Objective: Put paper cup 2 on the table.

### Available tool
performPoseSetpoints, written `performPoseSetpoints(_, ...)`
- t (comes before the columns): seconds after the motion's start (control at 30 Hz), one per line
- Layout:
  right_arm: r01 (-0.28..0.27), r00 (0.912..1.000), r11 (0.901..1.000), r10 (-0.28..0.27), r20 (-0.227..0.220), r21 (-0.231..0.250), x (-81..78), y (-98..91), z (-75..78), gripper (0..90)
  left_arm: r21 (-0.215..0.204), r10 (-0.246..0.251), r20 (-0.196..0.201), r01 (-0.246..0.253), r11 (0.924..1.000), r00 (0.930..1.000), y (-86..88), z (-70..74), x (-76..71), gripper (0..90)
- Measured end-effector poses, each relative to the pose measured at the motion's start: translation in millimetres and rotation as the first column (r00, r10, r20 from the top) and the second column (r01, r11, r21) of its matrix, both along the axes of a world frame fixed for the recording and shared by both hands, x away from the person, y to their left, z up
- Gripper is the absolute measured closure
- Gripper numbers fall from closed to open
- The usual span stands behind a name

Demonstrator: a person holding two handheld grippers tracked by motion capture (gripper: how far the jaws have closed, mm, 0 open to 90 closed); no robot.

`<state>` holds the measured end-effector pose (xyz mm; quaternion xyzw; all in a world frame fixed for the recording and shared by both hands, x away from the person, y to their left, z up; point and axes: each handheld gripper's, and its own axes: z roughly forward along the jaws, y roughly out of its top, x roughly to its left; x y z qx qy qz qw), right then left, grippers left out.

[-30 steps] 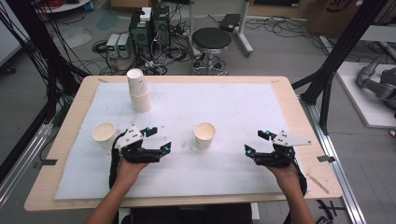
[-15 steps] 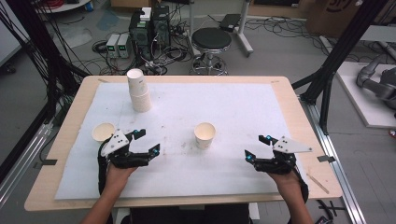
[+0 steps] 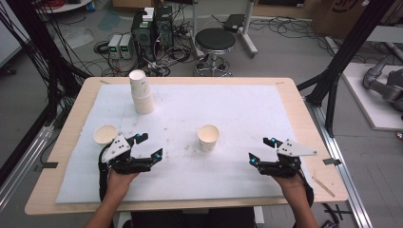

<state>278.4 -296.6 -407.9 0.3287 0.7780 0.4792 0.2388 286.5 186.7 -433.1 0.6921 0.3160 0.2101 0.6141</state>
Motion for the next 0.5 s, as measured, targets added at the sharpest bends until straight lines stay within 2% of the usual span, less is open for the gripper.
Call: performPoseSetpoints(0.5, -0.002, 1.0, 1.0, 0.002, 0.003, 0.005, -0.5, -0.4, -0.6, 21.4, -0.001, 0.008, 0.002, -0.008, 1.0, 1.0, 1.0, 0.2, 0.5, 16.9)
